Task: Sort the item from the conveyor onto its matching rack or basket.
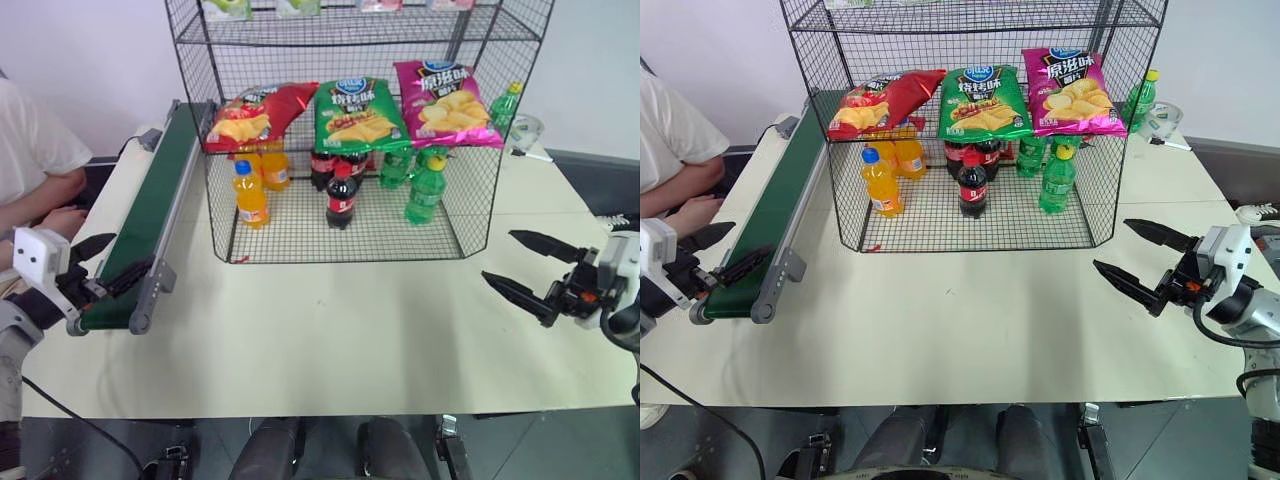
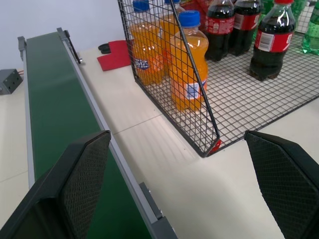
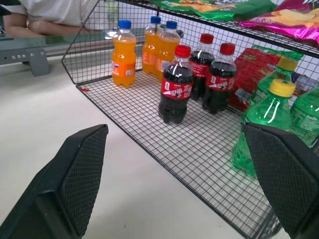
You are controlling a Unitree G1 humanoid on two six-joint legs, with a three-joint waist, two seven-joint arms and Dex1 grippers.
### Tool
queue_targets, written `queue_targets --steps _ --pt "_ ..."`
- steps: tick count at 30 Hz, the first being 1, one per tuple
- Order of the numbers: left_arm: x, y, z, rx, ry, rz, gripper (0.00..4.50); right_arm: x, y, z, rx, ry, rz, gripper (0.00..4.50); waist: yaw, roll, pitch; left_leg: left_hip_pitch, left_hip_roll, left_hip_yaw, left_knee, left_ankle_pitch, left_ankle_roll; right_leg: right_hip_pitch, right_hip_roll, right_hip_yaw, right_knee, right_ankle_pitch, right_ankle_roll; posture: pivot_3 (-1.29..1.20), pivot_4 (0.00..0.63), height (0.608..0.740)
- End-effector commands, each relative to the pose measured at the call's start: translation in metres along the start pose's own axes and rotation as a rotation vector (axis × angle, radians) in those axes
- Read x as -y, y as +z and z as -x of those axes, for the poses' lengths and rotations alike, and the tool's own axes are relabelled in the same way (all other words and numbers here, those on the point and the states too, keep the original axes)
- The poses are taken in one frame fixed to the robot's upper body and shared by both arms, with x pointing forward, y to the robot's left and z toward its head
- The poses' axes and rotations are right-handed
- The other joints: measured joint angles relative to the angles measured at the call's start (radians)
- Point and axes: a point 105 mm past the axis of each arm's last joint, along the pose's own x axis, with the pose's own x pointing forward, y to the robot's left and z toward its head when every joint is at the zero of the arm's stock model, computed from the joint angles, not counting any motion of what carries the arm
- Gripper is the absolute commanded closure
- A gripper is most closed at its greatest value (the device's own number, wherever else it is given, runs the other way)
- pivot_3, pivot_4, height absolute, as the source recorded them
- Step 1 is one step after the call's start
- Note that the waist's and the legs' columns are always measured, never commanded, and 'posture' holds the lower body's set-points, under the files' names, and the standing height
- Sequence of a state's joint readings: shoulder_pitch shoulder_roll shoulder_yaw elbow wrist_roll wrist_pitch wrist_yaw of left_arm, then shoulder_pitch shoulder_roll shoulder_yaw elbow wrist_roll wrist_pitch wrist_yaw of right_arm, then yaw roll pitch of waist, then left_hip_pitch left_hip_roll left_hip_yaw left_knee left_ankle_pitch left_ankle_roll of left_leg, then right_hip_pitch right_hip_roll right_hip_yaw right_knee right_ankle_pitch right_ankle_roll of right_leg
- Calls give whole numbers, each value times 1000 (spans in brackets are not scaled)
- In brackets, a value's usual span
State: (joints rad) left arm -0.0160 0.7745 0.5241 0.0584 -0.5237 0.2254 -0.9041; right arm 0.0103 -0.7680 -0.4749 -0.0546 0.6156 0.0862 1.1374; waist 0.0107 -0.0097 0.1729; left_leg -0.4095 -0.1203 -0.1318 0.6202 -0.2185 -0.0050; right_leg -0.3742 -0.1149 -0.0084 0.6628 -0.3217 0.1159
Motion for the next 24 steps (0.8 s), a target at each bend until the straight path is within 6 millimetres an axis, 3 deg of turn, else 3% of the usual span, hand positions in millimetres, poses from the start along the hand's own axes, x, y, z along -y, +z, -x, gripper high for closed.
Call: queue_targets --steps 1,13,17,24 --pt "-5 6 -1 -12 17 -89 18 2 7 0 13 1 35 0 0 0 0 0 0 0 0 0 0 0 0 0 0 0 0 0 150 740" --pt "-12 -3 14 -15 2 -54 18 -2 3 4 4 -9 15 0 0 0 0 0 0 0 -5 0 0 -1 0 0 -1 0 0 0 150 740" --pt "-8 -10 16 -33 -4 -122 18 -3 2 0 11 -16 -5 0 -1 0 0 0 0 0 -5 0 0 -2 0 0 -2 0 0 0 150 740" --pt "-8 -4 15 13 30 -176 18 -5 2 -13 25 7 -3 0 1 0 0 0 0 0 -5 0 0 -2 -1 0 -2 0 0 0 150 740"
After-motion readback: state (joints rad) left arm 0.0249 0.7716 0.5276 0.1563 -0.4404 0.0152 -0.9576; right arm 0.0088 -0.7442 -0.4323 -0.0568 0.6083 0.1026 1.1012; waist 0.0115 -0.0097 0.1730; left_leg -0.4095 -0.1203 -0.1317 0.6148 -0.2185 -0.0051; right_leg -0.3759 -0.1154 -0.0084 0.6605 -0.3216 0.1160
